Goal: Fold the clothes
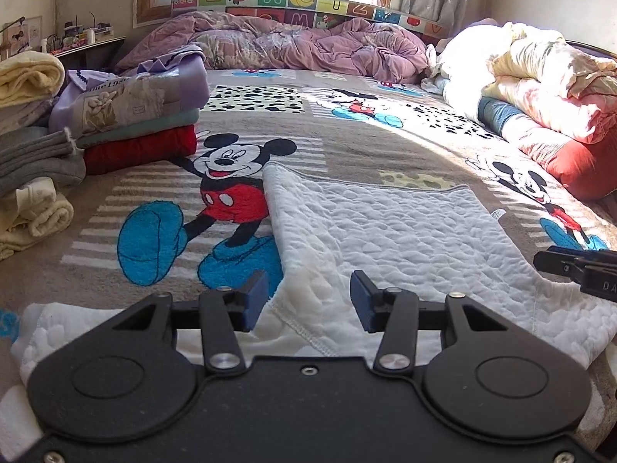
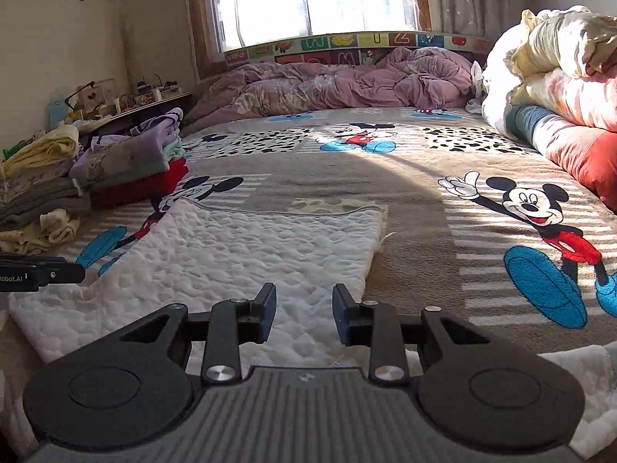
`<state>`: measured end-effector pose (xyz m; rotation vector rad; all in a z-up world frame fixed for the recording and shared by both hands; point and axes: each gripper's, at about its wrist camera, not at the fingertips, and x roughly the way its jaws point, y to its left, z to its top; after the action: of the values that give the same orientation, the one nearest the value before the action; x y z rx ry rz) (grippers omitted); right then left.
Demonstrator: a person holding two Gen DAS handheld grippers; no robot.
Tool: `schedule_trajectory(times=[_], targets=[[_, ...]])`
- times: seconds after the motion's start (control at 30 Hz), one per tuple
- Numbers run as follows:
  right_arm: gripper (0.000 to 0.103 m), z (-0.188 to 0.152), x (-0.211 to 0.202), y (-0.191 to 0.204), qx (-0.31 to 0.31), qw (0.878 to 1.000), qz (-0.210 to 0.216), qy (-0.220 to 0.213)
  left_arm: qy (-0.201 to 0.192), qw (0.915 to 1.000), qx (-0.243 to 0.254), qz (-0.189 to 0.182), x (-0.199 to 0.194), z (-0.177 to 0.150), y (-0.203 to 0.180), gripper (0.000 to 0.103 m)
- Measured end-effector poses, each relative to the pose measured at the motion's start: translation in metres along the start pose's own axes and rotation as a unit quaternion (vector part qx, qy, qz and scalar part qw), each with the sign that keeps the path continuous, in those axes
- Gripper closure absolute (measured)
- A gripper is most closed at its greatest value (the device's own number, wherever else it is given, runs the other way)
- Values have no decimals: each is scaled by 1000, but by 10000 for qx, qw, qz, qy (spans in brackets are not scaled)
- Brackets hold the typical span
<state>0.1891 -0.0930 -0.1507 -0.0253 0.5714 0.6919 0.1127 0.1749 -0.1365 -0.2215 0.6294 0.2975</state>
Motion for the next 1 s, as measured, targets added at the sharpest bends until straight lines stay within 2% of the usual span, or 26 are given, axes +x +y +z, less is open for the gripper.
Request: schedule_trajectory(times=[0.2, 0.33, 0.37, 0.4, 0.43, 0.47, 0.5, 0.53, 0.57, 0.6, 0.63, 0.67, 0.7, 0.73, 0.77, 0.8, 0.83, 0.9, 0.93, 1.0], targets=[[71, 22, 52, 6, -159, 9991, 139, 359, 579, 9974, -422, -113, 85, 52, 27, 57], [69, 32, 82, -14, -11, 9984, 146, 547, 1051, 9893, -919, -415, 134, 66, 46, 57], [69, 33, 88, -19, 37, 9981, 142, 594, 1239, 9847, -1068, -608, 146, 66, 50, 65], [69, 31, 95, -25, 91, 9976, 155, 670, 1387, 9785, -1259, -868, 155, 64, 56, 80], [69, 28, 99, -30, 172, 9970, 192, 732, 1416, 9683, -1634, -1254, 159, 60, 67, 86], [69, 23, 99, -37, 302, 9964, 254, 753, 1378, 9529, -2108, -1689, 161, 55, 81, 92], [69, 19, 100, -44, 457, 9955, 339, 756, 1335, 9334, -2572, -2117, 163, 49, 95, 92], [69, 14, 98, -53, 666, 9941, 477, 710, 1286, 9097, -3026, -2536, 164, 44, 109, 91], [69, 10, 95, -59, 837, 9926, 598, 642, 1231, 8821, -3466, -2943, 166, 39, 123, 90], [69, 8, 94, -65, 969, 9913, 675, 587, 1348, 8772, -3599, -2877, 171, 34, 131, 89], [69, 7, 94, -68, 1047, 9903, 708, 582, 1573, 8897, -3492, -2486, 176, 30, 133, 89], [69, 6, 95, -71, 1102, 9895, 727, 583, 1652, 8952, -3420, -2333, 178, 28, 134, 89], [69, 7, 96, -70, 1098, 9896, 709, 602, 1550, 9047, -3269, -2250, 172, 32, 132, 86], [69, 8, 97, -69, 1070, 9900, 683, 621, 1386, 9192, -3031, -2099, 161, 39, 127, 80], [68, 10, 96, -65, 972, 9911, 640, 643, 1219, 9325, -2789, -1945, 150, 46, 121, 60], [67, 13, 96, -61, 864, 9922, 601, 675, 1056, 9478, -2477, -1710, 139, 53, 114, 53], [66, 16, 94, -57, 769, 9928, 573, 713, 892, 9630, -2114, -1417, 129, 60, 106, 53], [64, 22, 90, -53, 633, 9936, 555, 754, 568, 9832, -1344, -1096, 111, 68, 85, 54], [64, 27, 88, -52, 586, 9942, 545, 712, 483, 9871, -975, -1171, 105, 69, 74, 54], [64, 37, 86, -50, 484, 9954, 528, 640, 458, 9869, -420, -1492, 97, 68, 55, 59]])
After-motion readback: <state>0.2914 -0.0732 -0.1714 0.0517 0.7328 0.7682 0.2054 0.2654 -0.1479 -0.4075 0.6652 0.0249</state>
